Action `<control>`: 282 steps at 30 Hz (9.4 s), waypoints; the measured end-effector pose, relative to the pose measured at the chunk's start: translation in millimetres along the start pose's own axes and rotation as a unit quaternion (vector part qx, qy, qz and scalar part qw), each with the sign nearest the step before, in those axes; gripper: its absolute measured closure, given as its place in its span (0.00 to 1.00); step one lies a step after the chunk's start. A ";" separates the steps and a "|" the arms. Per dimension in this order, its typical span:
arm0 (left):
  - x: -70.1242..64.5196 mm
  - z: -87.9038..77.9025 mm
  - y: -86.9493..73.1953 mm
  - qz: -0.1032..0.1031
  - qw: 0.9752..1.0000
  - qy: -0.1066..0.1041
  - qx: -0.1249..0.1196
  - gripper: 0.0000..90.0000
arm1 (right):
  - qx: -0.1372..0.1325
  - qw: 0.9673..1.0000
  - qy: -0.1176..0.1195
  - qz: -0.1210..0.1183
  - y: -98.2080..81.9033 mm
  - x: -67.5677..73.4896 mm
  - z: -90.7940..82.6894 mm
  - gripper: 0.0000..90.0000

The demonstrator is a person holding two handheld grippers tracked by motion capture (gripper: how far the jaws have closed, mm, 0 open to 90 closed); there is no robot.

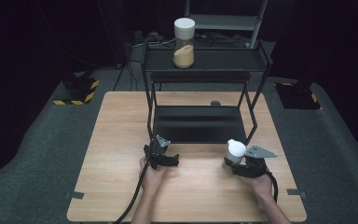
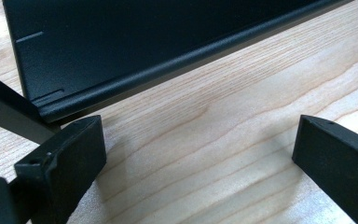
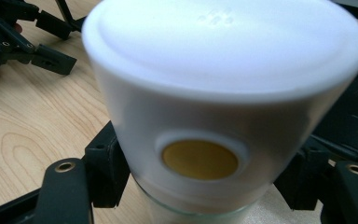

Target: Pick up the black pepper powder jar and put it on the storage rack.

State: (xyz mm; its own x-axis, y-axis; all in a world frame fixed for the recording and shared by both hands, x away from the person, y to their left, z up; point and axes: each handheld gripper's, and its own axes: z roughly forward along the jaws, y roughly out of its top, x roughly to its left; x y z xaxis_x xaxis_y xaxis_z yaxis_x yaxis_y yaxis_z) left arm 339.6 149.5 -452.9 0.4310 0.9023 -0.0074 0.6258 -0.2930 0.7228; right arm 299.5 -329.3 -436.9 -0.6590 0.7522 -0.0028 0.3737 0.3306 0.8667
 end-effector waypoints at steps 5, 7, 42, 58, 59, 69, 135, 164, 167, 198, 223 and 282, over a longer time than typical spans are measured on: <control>0.0 0.0 0.0 0.000 1.000 0.000 0.000 0.03 | 0.009 1.000 0.003 -0.004 5.5 -0.8 0.0 0.34; 0.0 0.0 0.0 0.000 1.000 0.000 0.000 0.03 | 0.008 1.000 0.006 -0.002 6.6 -1.5 -0.1 0.34; -0.3 0.0 0.0 0.001 1.000 0.001 0.000 0.03 | -0.021 0.999 0.049 -0.008 88.0 -28.0 -28.1 0.34; -0.3 0.1 -0.3 -0.001 1.000 0.000 -0.001 0.03 | -0.031 0.998 0.051 -0.017 134.9 -38.8 -45.0 0.34; -0.3 0.1 -0.3 -0.001 1.000 0.000 -0.001 0.03 | -0.031 0.998 0.052 -0.016 138.2 -40.1 -46.1 0.34; -0.6 0.1 -0.3 0.000 1.000 0.001 -0.001 0.03 | -0.034 0.997 0.060 -0.019 168.6 -47.5 -51.9 0.34; -0.8 -0.2 -0.5 0.001 1.000 0.001 -0.001 0.04 | -0.008 0.997 -0.072 0.022 368.1 -31.3 -21.8 0.34; -1.4 -0.2 -0.7 0.002 1.000 0.002 -0.002 0.04 | 0.003 0.995 -0.091 0.044 374.7 -31.1 12.7 0.34; -1.4 -0.2 -0.7 0.002 1.000 0.002 -0.002 0.04 | 0.002 0.995 -0.088 0.044 373.9 -32.4 12.6 0.33; -1.4 -0.3 -0.5 0.001 1.000 0.002 -0.001 0.04 | -0.008 0.998 -0.046 0.029 358.5 -47.2 -9.0 0.14; -1.3 -0.3 -0.5 0.000 1.000 0.001 -0.001 0.04 | -0.022 0.999 -0.028 0.010 348.9 -49.2 -39.4 0.13; -1.2 -0.2 -0.4 0.002 1.000 0.002 -0.001 0.04 | -0.020 1.000 0.004 0.015 292.0 -74.8 -62.0 0.13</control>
State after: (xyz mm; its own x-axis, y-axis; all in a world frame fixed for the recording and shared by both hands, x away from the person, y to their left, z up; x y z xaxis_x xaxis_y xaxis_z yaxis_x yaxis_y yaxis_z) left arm 338.7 148.5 -453.1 0.4306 0.9025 -0.0017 0.6224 -0.2956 0.7247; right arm 417.5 -324.4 -152.7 -0.6536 0.7563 0.0276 0.3665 0.2843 0.8859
